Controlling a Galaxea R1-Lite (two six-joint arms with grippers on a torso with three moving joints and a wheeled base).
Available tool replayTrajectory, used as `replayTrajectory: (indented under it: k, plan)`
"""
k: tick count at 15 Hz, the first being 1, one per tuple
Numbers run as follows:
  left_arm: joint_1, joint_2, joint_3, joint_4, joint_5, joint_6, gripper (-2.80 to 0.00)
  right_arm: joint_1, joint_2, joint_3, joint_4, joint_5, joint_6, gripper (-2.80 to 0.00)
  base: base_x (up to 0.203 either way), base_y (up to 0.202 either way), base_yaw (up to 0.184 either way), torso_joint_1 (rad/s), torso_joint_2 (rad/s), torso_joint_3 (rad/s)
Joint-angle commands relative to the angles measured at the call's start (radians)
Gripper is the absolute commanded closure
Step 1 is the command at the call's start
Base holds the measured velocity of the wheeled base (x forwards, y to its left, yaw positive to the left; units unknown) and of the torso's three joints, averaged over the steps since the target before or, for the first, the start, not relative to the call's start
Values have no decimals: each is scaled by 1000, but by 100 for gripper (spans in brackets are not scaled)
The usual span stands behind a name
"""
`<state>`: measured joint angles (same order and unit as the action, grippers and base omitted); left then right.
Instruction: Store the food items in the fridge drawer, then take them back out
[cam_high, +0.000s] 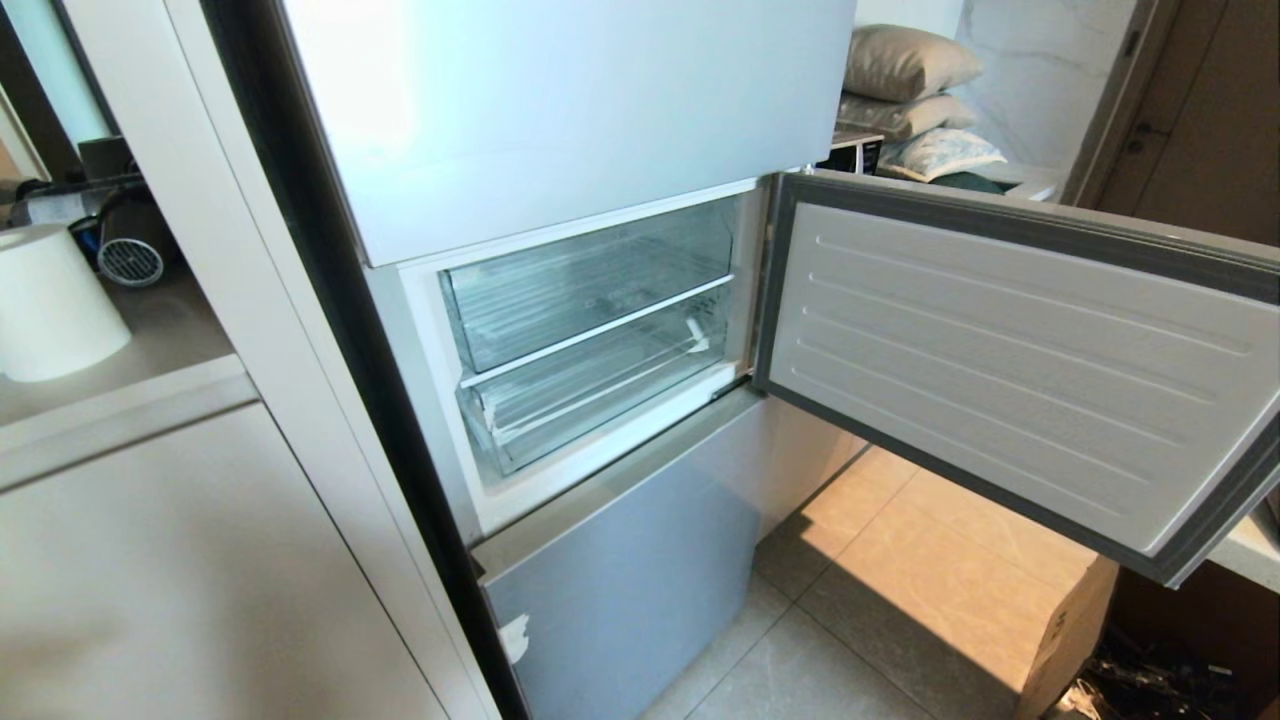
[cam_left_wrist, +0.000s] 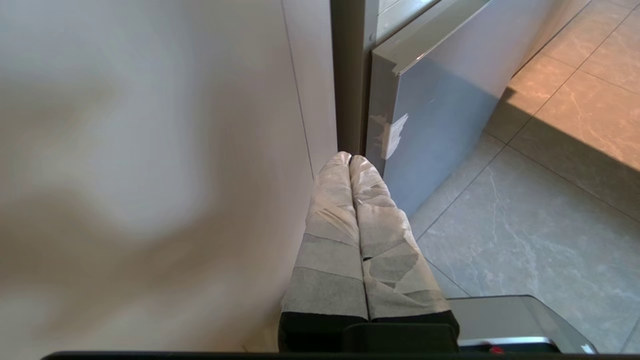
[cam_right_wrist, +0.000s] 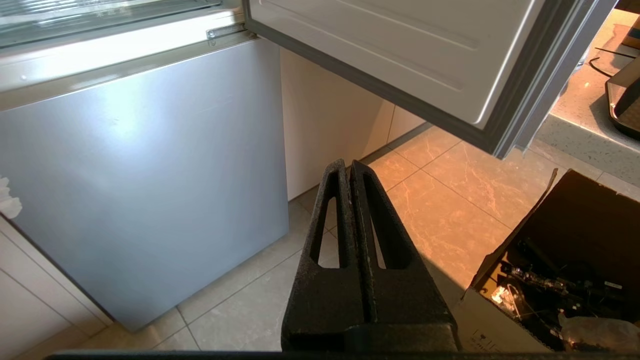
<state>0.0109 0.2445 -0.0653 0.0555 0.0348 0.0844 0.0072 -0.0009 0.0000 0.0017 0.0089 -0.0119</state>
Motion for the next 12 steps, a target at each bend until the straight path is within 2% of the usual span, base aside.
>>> replayTrajectory:
  k: [1,3,5,7,10,11,12]
  plan:
    - [-9,-91,23,7,-41,21,0,0,1,0,0,0,1,0,0,0,0,0,0,0]
    - [-18,-163,33,8,-89,56,0,0,1,0,0,0,1,0,0,0,0,0,0,0]
    - [-19,-242,40,1,-89,84,0,0,1,0,0,0,1,0,0,0,0,0,0,0]
    - [-19,-242,54,-31,-78,94,0,0,1,0,-1,0,1,0,0,0,0,0,0,0]
    - [-19,-243,57,-36,-38,-61,0,0,1,0,0,0,1,0,0,0,0,0,0,0]
    - [-19,-243,58,-38,-30,-86,0,0,1,0,0,0,3,0,0,0,0,0,0,0]
    - [-19,-243,58,-37,-30,-86,0,0,1,0,0,-1,3,0,0,0,0,0,0,0]
